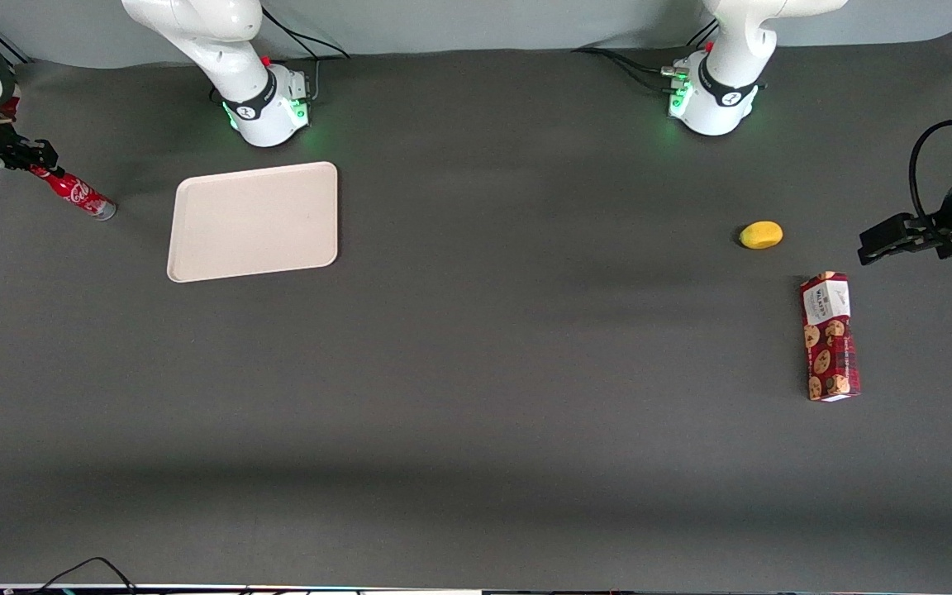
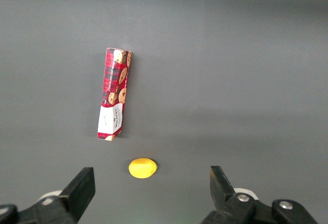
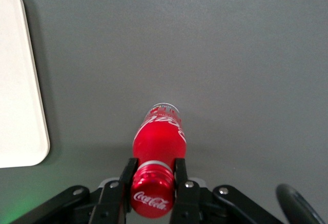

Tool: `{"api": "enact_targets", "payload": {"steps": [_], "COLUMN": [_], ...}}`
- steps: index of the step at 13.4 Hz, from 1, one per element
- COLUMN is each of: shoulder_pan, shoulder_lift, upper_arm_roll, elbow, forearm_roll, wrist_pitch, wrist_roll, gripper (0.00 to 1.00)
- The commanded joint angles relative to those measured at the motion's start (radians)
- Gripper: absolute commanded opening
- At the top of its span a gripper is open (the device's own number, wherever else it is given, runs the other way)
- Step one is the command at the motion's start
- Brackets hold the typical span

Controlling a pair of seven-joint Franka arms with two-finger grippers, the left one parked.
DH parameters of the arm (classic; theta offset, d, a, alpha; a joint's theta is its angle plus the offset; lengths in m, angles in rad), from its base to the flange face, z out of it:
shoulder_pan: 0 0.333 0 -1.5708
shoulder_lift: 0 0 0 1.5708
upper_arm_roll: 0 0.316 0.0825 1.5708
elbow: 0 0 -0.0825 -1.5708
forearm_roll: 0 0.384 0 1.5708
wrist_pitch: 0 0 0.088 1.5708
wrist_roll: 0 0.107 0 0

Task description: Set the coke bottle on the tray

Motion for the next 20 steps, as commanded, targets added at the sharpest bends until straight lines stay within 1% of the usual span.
{"api": "enact_targets", "payload": {"steps": [1, 4, 7, 9, 11, 14, 17, 20], "shoulder_pan": [0.007, 0.013, 0.019, 0.019, 0.019, 0.019, 0.019, 0.019], "shoulder_lift": [-0.017, -0.021, -0.028, -0.028, -0.032, -0.04, -0.041, -0.057], "upper_arm_roll": [-0.008, -0.005, 0.006, 0.032, 0.076, 0.16, 0.298, 0.465], "elbow": [-0.013, -0.006, 0.054, 0.108, 0.172, 0.321, 0.5, 0.606], "forearm_roll": [-0.023, -0.022, -0.02, -0.02, -0.02, -0.02, -0.019, -0.013], "wrist_pitch": [0.014, -0.001, -0.078, -0.133, -0.216, -0.387, -0.581, -0.722], "wrist_roll": [-0.015, -0.011, 0.003, 0.006, 0.026, 0.063, 0.167, 0.317], "gripper": [0.0, 0.0, 0.0, 0.0, 0.0, 0.0, 0.0, 0.0]}}
